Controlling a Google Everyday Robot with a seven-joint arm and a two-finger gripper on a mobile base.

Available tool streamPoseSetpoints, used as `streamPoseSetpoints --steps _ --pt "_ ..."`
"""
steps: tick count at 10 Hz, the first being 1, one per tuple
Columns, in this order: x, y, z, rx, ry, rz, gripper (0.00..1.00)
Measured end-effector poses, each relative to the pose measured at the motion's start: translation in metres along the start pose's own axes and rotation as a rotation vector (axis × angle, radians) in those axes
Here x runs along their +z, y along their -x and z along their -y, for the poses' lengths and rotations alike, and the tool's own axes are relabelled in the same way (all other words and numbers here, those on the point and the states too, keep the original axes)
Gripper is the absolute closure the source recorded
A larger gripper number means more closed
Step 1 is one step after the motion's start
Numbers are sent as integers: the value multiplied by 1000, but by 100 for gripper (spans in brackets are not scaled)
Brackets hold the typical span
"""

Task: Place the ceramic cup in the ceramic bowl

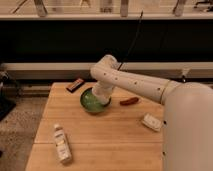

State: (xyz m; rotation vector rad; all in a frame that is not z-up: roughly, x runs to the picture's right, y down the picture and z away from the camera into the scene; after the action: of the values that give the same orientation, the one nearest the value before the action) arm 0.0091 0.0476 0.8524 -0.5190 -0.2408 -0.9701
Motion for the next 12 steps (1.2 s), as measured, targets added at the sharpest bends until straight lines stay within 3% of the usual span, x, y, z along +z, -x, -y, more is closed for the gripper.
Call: streamPoseSetpoints --steps 5,8,9,11,12 --pt "13 12 14 -27 -7 52 99" --pt "18 15 22 -11 -33 58 73" --pt "19 16 27 -2 -46 58 58" --pt "20 17 30 4 -54 59 42" --pt "20 18 31 9 -59 61 28"
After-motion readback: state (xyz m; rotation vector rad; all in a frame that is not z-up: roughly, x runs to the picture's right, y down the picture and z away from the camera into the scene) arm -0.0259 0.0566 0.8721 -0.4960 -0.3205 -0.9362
